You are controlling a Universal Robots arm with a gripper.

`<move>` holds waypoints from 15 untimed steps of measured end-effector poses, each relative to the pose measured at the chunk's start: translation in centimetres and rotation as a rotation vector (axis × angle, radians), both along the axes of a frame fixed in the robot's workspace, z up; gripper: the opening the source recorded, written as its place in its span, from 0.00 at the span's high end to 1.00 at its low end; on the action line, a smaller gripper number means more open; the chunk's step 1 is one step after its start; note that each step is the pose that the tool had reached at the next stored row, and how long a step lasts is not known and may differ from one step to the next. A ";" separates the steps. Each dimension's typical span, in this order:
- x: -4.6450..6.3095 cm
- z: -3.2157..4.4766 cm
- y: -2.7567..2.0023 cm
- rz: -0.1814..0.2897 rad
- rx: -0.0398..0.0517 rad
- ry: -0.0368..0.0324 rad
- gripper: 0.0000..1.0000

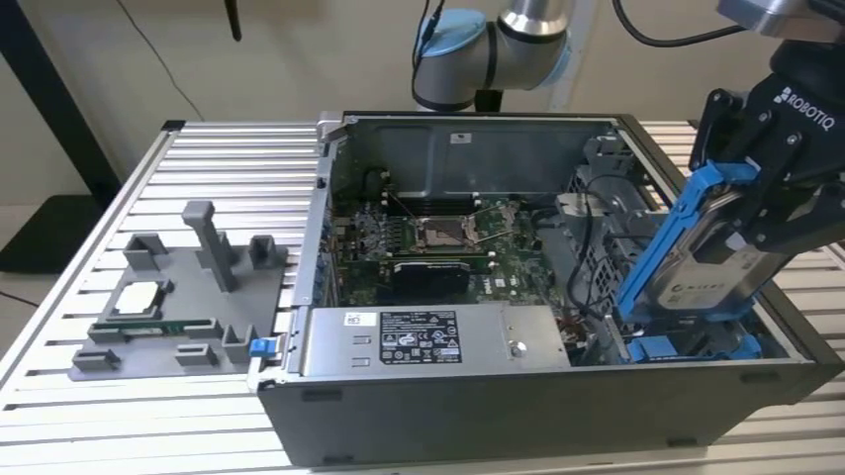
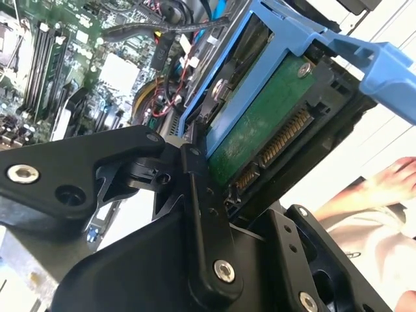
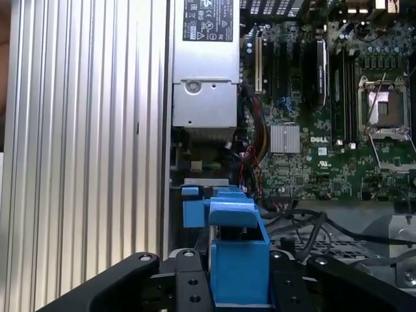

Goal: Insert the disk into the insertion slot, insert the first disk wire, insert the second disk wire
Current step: 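Insert the disk into the insertion slot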

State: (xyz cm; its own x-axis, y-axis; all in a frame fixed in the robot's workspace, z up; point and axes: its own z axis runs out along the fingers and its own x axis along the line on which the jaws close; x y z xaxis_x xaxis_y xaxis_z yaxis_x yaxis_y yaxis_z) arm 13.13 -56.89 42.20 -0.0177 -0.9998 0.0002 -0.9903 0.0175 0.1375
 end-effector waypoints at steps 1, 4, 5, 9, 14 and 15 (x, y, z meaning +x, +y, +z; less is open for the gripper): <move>0.0 -0.12 -0.03 0.000 0.0008 0.0000 1.00; 0.1 -0.48 -0.07 0.000 0.0040 0.0000 1.00; 0.2 -0.61 -0.08 0.000 0.0056 0.0000 1.00; 0.3 -0.99 -0.25 0.000 0.0101 0.0000 1.00; 0.3 -1.50 -0.55 0.000 0.0150 0.0000 1.00; 0.3 -1.64 -0.56 0.000 0.0160 0.0000 1.00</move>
State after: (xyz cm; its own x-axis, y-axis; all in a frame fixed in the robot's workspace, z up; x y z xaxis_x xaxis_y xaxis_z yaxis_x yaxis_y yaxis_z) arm 13.40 -57.45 40.57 -0.0176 -0.9997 -0.0158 -0.9903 0.0153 0.1378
